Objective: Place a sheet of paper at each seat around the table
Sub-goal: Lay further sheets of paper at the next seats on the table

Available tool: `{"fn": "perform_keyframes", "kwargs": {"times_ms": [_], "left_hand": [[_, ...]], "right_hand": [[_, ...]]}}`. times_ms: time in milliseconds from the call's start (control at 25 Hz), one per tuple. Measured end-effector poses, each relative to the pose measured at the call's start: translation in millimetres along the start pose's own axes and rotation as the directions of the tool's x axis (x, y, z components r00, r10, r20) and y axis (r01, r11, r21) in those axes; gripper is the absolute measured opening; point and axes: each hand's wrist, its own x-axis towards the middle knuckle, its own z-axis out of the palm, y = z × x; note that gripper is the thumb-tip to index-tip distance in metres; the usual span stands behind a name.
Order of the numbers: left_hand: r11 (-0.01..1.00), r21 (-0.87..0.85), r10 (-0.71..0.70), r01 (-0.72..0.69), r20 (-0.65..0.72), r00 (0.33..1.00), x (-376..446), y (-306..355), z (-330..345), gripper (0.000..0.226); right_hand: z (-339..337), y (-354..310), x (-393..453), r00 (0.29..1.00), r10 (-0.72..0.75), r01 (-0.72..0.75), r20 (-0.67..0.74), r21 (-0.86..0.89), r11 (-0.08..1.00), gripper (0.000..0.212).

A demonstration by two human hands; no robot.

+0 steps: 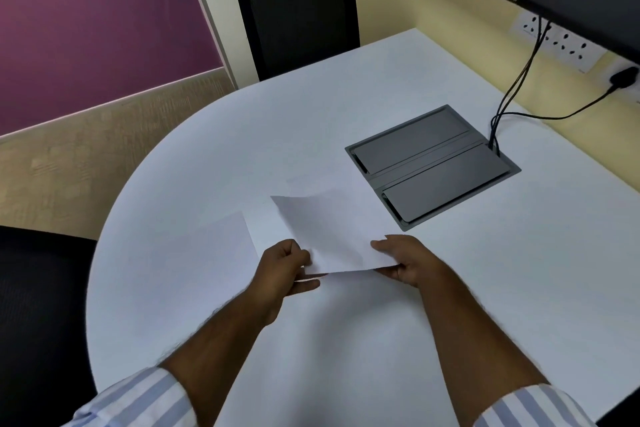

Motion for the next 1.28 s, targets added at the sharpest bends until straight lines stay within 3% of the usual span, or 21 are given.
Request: {"fn": "perform_keyframes", "kwargs": {"times_ms": [160,360,440,560,720,880,960,1120,1280], "left_hand": [[0.992,0.113,0.062,-0.063,0.012,0.998,-29,-12,-3,0.039],[0.993,-0.058,-0.094,0.106,0.18,0.979,-80,-42,-8,0.012],[0.989,-0.069,-0.117,0.13,0.174,0.978,-92,-52,-7,0.02],[0.989,-0.104,-0.094,0.106,0.118,0.989,-97,-63,-1,0.023],[0.986,-0.098,-0.122,0.134,0.122,0.985,-108,-81,20,0.016],[0.993,-0.092,-0.063,0.075,0.129,0.99,-125,-98,36,0.017],[0.996,-0.078,-0.025,0.034,0.114,0.993,-130,-104,43,0.017],[0.998,-0.057,0.015,-0.009,0.115,0.993,-134,-107,64,0.017],[1.0,-0.026,0.014,-0.011,0.149,0.989,-140,-112,102,0.015]], "right_hand": [[0,4,-29,0.956,-0.286,0.261,-0.059,-0.266,0.928,0.008],[-5,35,-114,0.765,-0.639,0.601,-0.082,-0.264,0.754,0.016],[-4,51,-145,0.733,-0.677,0.638,-0.061,-0.284,0.716,0.014],[-13,77,-184,0.707,-0.702,0.659,-0.092,-0.276,0.7,0.014],[-34,106,-219,0.709,-0.689,0.639,-0.15,-0.278,0.717,0.013],[-55,120,-240,0.694,-0.686,0.614,-0.22,-0.318,0.723,0.013],[-69,123,-245,0.703,-0.664,0.554,-0.257,-0.388,0.737,0.011],[-100,126,-243,0.786,-0.561,0.393,-0.262,-0.489,0.779,0.012],[-141,130,-230,0.756,-0.563,0.349,-0.334,-0.522,0.778,0.011]]}}
